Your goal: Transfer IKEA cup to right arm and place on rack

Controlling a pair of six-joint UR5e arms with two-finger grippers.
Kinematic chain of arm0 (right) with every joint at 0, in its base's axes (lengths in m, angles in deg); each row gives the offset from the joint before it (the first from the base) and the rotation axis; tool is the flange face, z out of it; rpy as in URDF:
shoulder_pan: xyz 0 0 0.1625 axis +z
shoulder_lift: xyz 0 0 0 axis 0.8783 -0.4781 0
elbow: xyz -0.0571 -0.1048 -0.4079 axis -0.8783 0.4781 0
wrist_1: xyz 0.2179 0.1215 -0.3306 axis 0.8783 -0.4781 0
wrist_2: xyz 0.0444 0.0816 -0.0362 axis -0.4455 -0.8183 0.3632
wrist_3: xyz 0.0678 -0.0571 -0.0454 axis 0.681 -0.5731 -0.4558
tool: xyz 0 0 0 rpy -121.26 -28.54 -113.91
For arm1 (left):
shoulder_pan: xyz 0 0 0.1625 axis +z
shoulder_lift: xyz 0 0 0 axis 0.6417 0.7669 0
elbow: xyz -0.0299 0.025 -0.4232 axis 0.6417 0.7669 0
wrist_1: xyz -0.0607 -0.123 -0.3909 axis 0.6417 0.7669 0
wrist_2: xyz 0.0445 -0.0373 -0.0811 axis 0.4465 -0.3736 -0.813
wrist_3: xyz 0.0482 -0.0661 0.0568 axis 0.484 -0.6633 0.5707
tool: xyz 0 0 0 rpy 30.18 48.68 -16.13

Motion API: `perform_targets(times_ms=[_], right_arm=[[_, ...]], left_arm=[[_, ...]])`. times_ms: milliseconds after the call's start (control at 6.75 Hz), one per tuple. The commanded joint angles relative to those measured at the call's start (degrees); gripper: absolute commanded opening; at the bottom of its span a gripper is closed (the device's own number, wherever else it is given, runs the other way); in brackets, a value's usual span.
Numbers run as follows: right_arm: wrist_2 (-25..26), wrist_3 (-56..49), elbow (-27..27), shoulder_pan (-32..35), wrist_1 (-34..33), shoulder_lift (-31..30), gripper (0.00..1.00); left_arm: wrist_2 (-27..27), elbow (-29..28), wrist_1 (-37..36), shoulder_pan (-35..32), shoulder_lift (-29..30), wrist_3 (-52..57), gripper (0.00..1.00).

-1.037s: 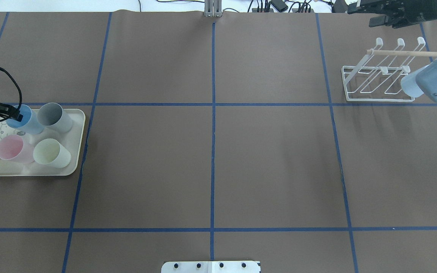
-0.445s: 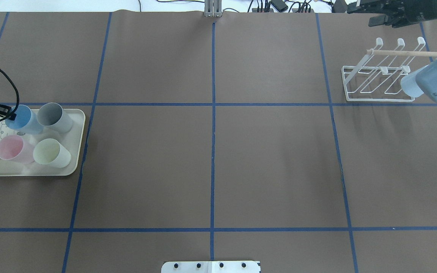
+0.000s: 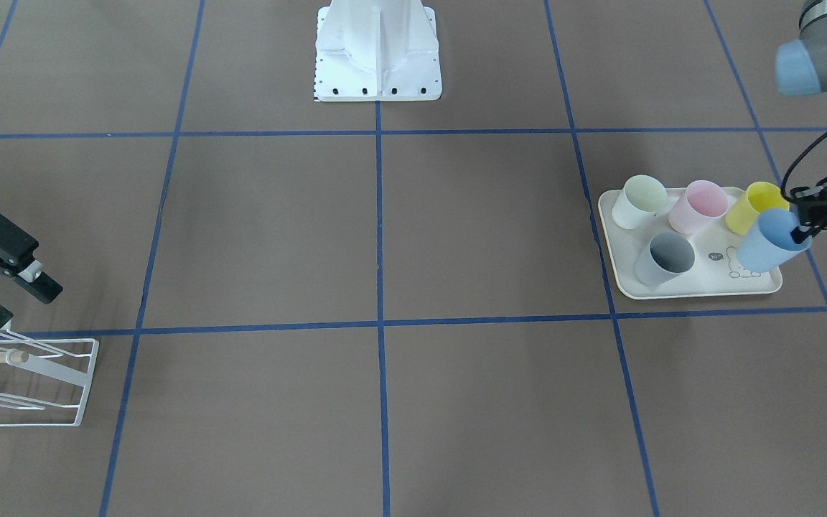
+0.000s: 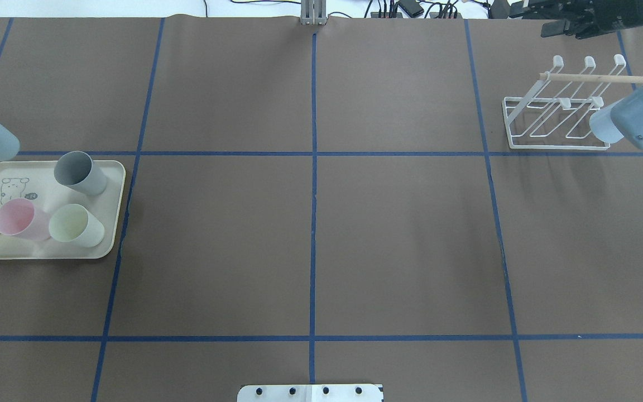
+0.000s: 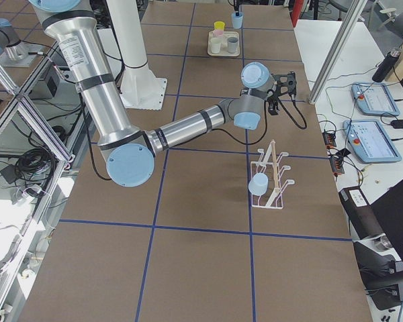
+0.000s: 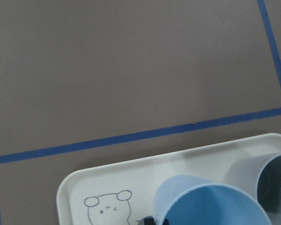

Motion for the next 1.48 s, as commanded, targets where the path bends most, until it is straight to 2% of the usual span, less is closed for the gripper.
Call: perform_targets(times_ms=[0, 148, 296, 445, 593, 741, 1037, 1186, 1334], right_arm=[[0.15, -0.11, -0.36, -1.46, 0.18, 0.1, 1.0], [0.58, -0.11, -0.27, -2.86, 0.18, 0.11, 1.0], [1.37, -0.02, 0.08, -4.01, 0.18, 0.89, 1.0], [2.33, 1.46, 0.25, -4.89, 0.18, 1.68, 1.0], [3.82, 5.21, 0.26, -6.21, 0.18, 3.6, 1.0], [7.23, 8.21, 0.17, -8.22, 0.18, 5.45, 1.0], [15.14, 17.42, -0.35, -13.49, 0.36, 9.05, 1.0], [18.74, 23.21, -0.71, -16.12, 2.1, 10.64, 1.0], [23.3, 28.06, -0.28, -19.2, 7.6, 10.65, 1.0]], left_arm=[[7.02, 1.78, -1.65, -3.4, 4.02, -7.82, 0.0], [9.68, 1.96, -1.56, -3.05, 6.57, -16.93, 0.0], [9.7, 2.91, -1.13, -1.91, 8.51, -27.55, 0.0], [11.97, 3.36, -1.12, 1.93, 11.75, -39.49, 0.0], [16.69, 3.71, -0.78, 8.32, 14.74, -52.31, 0.0], [23.52, 3.63, 1.93, 14.64, 16.6, -62.53, 0.0], [32.78, 3.71, 10.96, 23.46, 16.88, -79.26, 0.0], [36.04, 3.63, 16.83, 26.11, 17.06, -88.21, 0.0], [39.73, 3.97, 22.46, 28.48, 17.14, -95.96, 0.0]])
